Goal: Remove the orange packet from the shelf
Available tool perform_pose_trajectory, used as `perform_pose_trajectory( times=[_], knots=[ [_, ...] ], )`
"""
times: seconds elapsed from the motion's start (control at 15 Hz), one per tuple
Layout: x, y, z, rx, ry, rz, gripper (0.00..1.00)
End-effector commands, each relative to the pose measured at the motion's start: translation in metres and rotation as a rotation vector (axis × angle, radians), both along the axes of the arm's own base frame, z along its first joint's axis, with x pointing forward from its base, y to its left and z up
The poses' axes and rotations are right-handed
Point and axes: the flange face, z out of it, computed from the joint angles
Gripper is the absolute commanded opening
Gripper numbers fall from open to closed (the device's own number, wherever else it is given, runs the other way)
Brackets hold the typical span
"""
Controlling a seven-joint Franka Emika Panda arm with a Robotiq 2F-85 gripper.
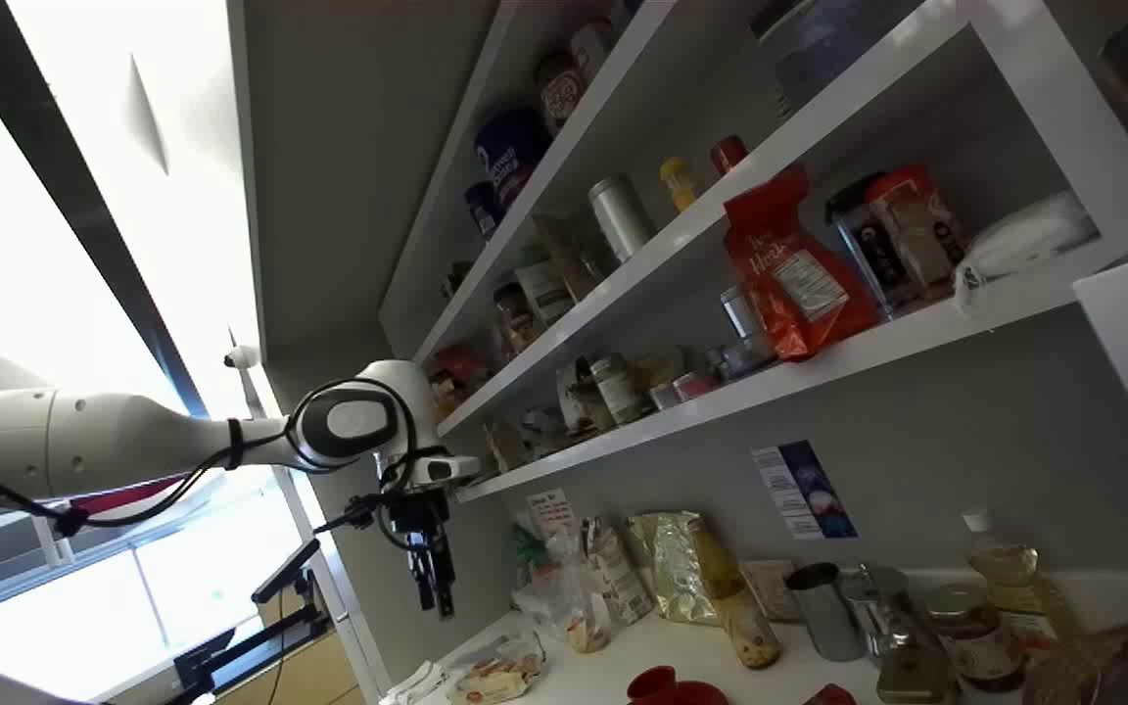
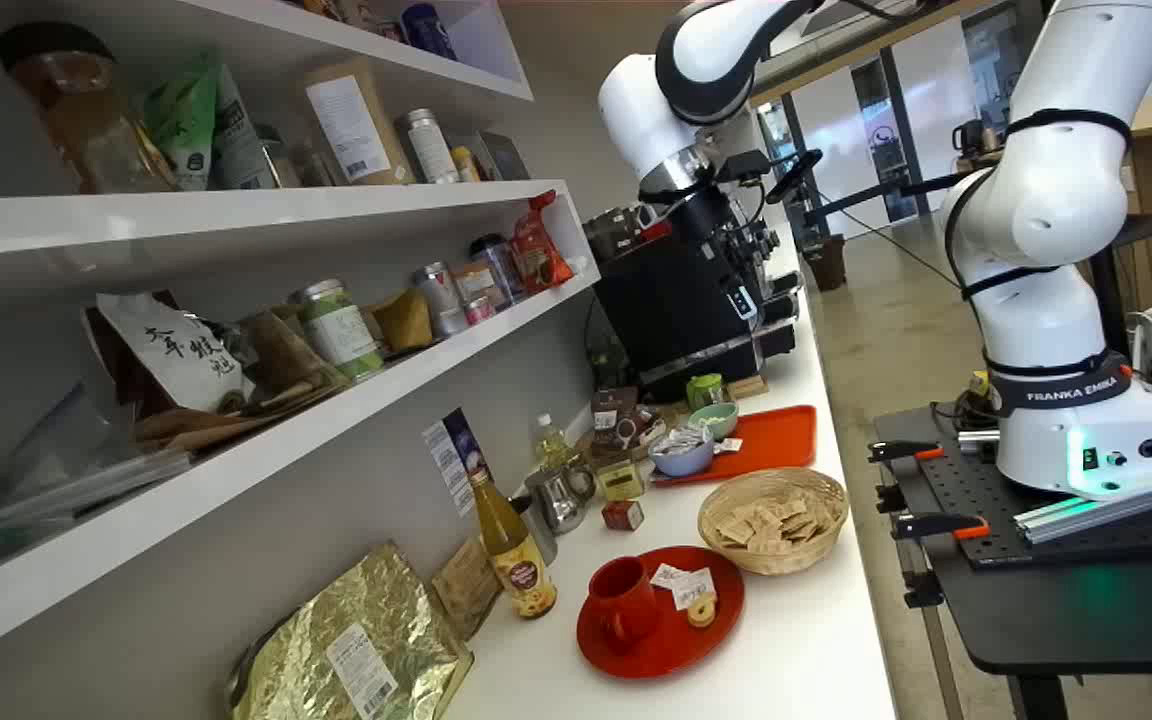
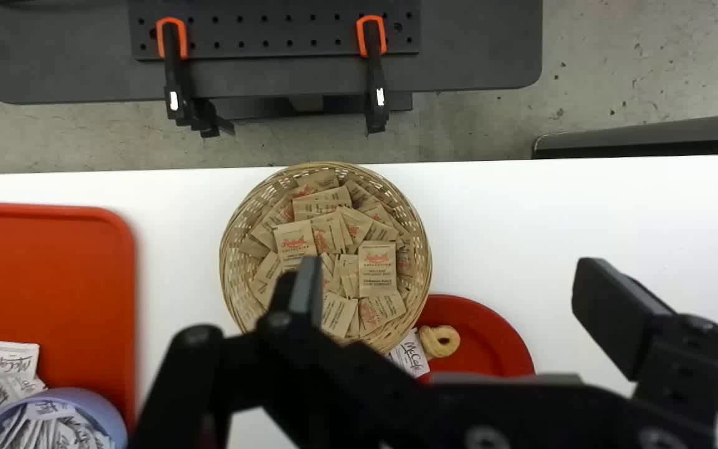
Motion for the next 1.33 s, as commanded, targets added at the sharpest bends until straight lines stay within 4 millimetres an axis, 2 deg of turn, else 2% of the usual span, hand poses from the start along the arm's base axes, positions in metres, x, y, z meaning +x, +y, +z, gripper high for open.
perform_pose_trajectory(
  times=[0.0, 0.27, 0.33, 0.6, 0.67, 0.8, 1.27],
  knots=[
    [0.000, 0.000, 0.000, 0.000, 0.000, 0.000, 1.00],
    [0.000, 0.000, 0.000, 0.000, 0.000, 0.000, 1.00],
    [0.024, 0.018, -0.037, -0.037, 0.074, -0.087, 1.00],
    [0.037, 0.032, -0.072, -0.078, 0.177, -0.182, 1.00],
    [0.021, 0.025, -0.057, -0.081, 0.115, -0.129, 1.00],
    [0.024, 0.026, -0.070, -0.088, 0.145, -0.132, 1.00],
    [0.022, 0.026, -0.059, -0.085, 0.118, -0.134, 1.00]
  ],
)
